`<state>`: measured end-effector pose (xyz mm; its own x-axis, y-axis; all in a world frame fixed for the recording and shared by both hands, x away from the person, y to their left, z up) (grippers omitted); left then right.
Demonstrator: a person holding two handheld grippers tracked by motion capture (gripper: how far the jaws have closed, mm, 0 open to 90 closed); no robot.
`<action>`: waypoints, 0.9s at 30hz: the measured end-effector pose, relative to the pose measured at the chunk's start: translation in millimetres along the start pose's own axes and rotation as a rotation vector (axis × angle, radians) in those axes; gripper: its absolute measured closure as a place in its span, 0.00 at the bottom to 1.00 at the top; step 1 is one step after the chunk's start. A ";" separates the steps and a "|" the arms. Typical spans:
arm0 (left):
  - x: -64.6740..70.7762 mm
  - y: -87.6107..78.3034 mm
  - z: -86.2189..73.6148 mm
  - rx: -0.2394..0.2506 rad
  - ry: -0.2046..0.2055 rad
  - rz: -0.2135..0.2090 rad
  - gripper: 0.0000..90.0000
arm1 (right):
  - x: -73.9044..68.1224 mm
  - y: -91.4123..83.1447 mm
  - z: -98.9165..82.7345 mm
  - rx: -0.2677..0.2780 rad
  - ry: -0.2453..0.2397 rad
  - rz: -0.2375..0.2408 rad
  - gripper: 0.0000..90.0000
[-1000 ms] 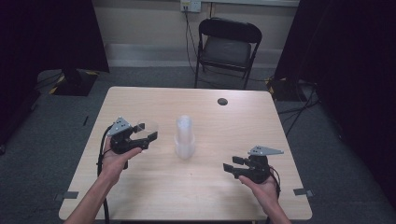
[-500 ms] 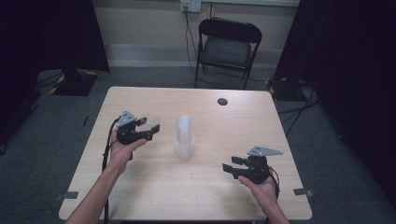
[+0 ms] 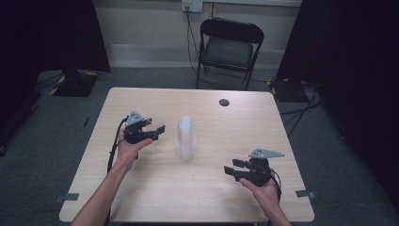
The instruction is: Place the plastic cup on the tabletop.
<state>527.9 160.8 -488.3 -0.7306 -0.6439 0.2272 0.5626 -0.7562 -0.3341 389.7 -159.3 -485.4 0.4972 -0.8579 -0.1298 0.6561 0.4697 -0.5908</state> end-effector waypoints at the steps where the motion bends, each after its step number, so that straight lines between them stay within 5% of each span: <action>1: -1.0 0.9 -0.7 -0.002 -0.005 -0.001 0.31 | 0.0 0.1 0.2 0.000 -0.001 -0.001 0.50; 27: -11.0 12.4 -18.9 -0.101 -0.008 0.034 0.29 | -0.9 0.8 -0.2 0.001 0.003 0.005 0.50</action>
Point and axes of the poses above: each handheld gripper's, and its own axes: y roughly forward along the jaws, z roughly out of its top, x roughly to its right, the point moved 8 cm from there along y, roughly forward along the jaws, and after that the axes turned 15 degrees about -z, right-handed, at the moved point
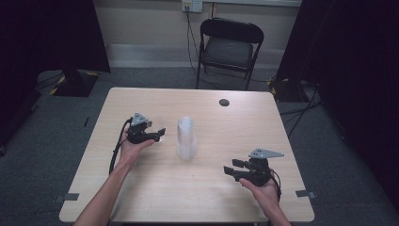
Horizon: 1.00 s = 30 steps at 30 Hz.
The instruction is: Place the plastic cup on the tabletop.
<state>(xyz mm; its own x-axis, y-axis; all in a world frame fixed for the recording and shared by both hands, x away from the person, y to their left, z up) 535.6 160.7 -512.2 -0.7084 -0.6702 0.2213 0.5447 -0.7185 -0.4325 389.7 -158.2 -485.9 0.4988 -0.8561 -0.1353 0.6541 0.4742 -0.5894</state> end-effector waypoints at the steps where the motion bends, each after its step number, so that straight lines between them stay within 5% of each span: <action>1: -0.1 0.0 -0.7 -0.004 -0.001 0.000 0.28 | 0.0 -0.1 0.0 0.000 0.000 0.000 0.50; 10: -1.2 -5.2 -3.3 -0.017 -0.020 0.018 0.17 | 1.7 -0.8 0.2 0.003 0.003 -0.003 0.49; 22: -2.1 -22.8 -16.2 -0.091 -0.045 0.061 0.17 | 6.1 -0.4 0.1 0.004 0.011 -0.016 0.49; 30: 8.3 -40.0 -17.0 -0.100 -0.029 0.024 0.17 | 10.3 0.5 -0.1 0.006 0.016 -0.031 0.48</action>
Point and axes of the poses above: each handheld gripper's, and its own axes: y roughly forward along the jaws, z roughly out of its top, x roughly to its right, the point moved 8 cm from there along y, roughly forward along the jaws, and after that the axes turned 15 degrees about -z, right-handed, at the moved point
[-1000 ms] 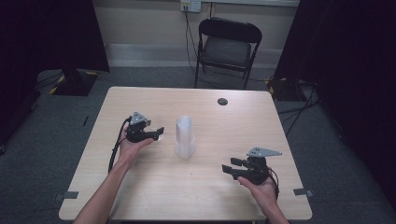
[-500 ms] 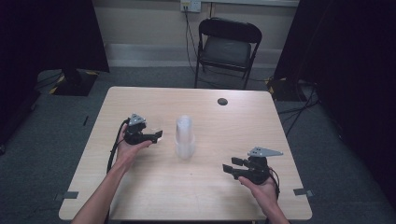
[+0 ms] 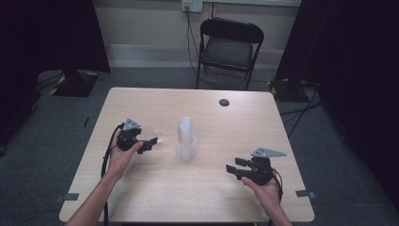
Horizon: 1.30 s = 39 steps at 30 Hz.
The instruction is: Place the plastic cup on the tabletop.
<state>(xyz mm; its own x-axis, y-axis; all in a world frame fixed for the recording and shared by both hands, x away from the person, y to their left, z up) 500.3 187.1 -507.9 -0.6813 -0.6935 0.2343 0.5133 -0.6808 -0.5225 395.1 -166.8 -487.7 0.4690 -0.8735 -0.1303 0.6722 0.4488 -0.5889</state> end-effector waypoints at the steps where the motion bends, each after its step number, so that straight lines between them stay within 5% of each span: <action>1: 0.8 -2.4 -0.7 -0.011 -0.011 0.001 0.17 | 1.3 0.0 -0.2 0.000 0.002 -0.004 0.48; 21: 23.0 -60.4 -25.5 -0.046 -0.048 0.005 0.18 | 16.9 0.9 -2.7 -0.004 0.028 -0.052 0.44; 26: 39.8 -67.3 -34.0 -0.053 -0.035 -0.030 0.18 | 20.3 0.2 -4.2 -0.004 0.035 -0.061 0.44; 39: 64.4 -81.2 -67.1 -0.083 0.004 0.002 0.18 | 25.6 1.4 -7.7 -0.010 0.039 -0.082 0.43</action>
Point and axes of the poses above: each handheld gripper's, and its own axes: y roughly forward along the jaws, z roughly out of its top, x roughly to its right, the point moved 8 cm from there along y, roughly forward along the jaws, and after that the axes turned 15 degrees about -z, right-handed, at the moved point
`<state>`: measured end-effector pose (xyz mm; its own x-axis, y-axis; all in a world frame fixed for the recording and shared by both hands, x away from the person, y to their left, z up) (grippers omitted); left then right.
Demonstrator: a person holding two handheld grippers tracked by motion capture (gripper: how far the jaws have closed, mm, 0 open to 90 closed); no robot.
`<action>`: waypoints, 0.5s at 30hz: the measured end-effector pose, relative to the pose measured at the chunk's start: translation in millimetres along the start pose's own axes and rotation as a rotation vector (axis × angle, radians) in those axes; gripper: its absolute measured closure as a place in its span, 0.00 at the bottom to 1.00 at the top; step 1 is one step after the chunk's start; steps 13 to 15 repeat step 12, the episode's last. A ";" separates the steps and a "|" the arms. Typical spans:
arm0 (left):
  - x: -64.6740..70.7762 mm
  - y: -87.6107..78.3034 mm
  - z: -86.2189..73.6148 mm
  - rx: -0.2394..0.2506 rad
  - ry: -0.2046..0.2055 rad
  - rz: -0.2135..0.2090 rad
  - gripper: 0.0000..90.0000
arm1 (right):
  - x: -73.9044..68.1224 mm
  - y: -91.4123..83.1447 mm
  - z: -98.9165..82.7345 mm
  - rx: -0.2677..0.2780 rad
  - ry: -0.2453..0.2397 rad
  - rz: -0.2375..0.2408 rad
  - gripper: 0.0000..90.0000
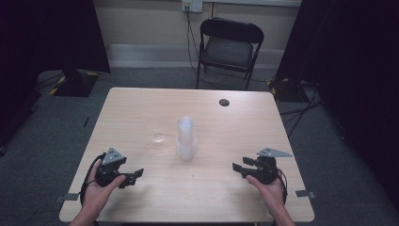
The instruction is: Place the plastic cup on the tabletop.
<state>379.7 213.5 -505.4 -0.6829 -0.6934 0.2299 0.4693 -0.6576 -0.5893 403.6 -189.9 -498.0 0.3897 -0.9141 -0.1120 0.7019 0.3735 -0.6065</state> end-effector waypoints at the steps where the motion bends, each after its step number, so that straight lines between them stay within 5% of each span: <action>1: 0.2 0.3 -2.4 0.001 0.000 0.000 0.18 | 0.1 0.1 -0.3 0.000 -0.001 0.000 0.43; 15: -4.1 -1.9 -18.8 0.001 -0.021 0.004 0.18 | 5.6 1.9 -5.4 0.013 -0.024 -0.047 0.35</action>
Point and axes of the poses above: each handheld gripper's, and its own axes: y roughly forward along the jaws, z roughly out of its top, x roughly to its right, the point moved 8 cm from there along y, roughly forward along the jaws, and after that the axes turned 15 degrees about -z, right-handed, at the moved point
